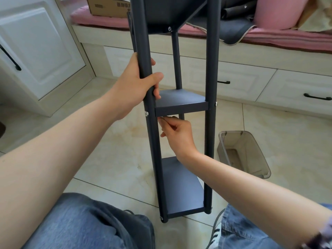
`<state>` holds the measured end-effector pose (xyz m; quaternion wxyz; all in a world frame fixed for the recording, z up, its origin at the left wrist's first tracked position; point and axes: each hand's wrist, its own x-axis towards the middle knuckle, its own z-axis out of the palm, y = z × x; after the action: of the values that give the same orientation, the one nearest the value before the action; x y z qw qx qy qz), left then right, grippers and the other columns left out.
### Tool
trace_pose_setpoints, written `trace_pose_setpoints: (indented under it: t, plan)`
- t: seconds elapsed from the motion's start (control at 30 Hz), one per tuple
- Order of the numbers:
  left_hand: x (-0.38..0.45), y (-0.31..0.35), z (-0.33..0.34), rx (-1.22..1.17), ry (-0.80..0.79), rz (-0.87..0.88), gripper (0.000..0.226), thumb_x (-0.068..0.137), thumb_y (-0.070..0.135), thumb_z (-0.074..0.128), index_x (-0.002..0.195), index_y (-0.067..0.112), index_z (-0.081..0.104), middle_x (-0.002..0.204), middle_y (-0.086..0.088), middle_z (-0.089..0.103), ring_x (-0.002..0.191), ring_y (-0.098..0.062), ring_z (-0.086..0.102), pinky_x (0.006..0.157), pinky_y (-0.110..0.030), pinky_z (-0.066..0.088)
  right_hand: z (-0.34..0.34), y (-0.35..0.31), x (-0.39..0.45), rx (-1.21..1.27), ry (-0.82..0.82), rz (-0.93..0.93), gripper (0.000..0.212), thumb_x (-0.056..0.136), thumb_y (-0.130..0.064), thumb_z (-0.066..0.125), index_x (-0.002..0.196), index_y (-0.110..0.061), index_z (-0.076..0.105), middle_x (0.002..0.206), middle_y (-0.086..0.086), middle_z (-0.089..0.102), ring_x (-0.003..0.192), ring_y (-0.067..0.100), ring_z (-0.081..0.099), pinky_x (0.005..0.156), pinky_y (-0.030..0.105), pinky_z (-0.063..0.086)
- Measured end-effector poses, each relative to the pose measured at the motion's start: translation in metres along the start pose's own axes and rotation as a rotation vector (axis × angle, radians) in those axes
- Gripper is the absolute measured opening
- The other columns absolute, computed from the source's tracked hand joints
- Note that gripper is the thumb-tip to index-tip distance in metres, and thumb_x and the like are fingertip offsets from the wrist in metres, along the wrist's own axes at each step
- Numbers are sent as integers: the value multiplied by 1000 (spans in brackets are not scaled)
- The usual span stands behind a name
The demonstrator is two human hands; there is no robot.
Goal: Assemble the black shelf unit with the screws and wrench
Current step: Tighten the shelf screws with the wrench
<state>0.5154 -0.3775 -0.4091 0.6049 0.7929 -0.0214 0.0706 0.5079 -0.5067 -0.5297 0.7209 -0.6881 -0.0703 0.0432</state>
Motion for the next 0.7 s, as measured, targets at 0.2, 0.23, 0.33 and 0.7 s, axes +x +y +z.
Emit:
trace_pose_setpoints:
  t: [0.2,0.23,0.33,0.7]
  plan:
    - [4,-2,0,-34,1,11,25,99,9,57,116,14,39,70,-1,53,62,-18,55,84,-47,59,7,9,6,-19,-14,-28,20,97,-11,59,104,-4,76,95,15,72,78,18,60,70,34,58]
    - [4,-3,-1,-34,0,13,25,99,9,57,117,14,39,70,-1,53,62,-18,55,82,-45,60,8,10,7,-27,-8,-43,19,97,-10,59,104,-4,76,96,13,72,78,17,60,68,32,57]
    - [5,-4,-1,-35,3,15,26,100,9,57,118,14,39,71,-1,53,62,-18,55,78,-38,59,11,12,11,-35,1,-71,17,96,-9,60,93,-3,76,84,3,71,74,16,57,65,23,52]
    - [6,-5,-1,-52,6,28,25,100,9,56,118,15,40,72,-2,53,62,-18,56,79,-39,59,5,7,9,-160,-28,-96,20,96,-17,62,82,-11,74,72,0,67,64,6,57,66,28,56]
